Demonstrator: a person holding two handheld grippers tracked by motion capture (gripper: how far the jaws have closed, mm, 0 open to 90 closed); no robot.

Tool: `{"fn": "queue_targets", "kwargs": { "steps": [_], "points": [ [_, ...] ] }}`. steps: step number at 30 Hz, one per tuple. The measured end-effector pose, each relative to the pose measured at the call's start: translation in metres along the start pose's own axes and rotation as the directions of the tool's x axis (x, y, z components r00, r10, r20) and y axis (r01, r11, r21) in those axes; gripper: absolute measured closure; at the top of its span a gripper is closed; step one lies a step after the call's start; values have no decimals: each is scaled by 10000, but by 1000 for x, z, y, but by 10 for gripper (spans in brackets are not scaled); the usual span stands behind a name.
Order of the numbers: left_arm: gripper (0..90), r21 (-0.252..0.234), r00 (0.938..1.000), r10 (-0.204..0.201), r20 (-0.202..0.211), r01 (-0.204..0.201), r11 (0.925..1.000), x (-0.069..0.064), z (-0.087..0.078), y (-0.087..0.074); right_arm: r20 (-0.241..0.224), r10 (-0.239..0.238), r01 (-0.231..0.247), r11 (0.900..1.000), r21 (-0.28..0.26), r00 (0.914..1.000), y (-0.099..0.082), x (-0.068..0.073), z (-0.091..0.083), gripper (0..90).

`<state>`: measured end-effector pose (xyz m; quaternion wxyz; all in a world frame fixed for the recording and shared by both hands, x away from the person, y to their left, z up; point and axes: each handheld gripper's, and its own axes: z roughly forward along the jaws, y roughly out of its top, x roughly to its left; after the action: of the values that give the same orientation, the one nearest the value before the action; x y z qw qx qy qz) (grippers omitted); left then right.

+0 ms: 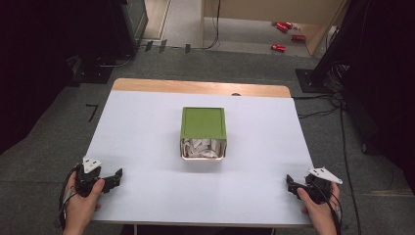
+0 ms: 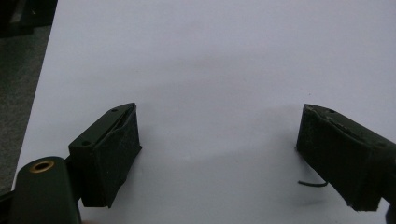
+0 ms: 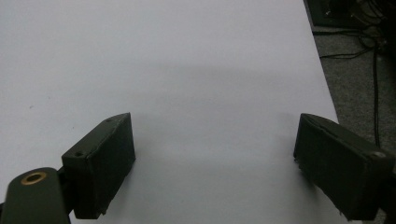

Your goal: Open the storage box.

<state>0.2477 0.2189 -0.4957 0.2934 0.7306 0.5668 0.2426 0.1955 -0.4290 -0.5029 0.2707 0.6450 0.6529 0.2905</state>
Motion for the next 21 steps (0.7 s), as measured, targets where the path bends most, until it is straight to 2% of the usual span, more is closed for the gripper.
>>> {"fn": "queue_targets", "kwargs": {
  "steps": [3,6,9,12,16,21],
  "points": [
    [138,14,10000,11,0,-11,10000,0,0,0,27,1,-1,10000,38,10000,1,0,0,122],
    [138,18,10000,-45,43,45,10000,1,0,0,-28,39,-39,9998,-188,10000,1,0,-2,135],
    [138,41,10000,-52,61,52,10000,1,0,1,22,430,-428,9974,-583,9991,6,-2,-8,134],
    [136,25,10000,-29,37,29,10000,0,0,0,-218,805,-822,9920,-956,9965,12,-1,-17,137],
    [136,-18,10000,-34,41,34,10000,1,0,0,-388,611,-653,9906,-1200,9974,20,7,-24,139],
    [137,-27,10000,-36,33,36,10000,0,0,0,-364,369,-414,9904,-1321,9987,29,16,-29,142]
  ]
}}
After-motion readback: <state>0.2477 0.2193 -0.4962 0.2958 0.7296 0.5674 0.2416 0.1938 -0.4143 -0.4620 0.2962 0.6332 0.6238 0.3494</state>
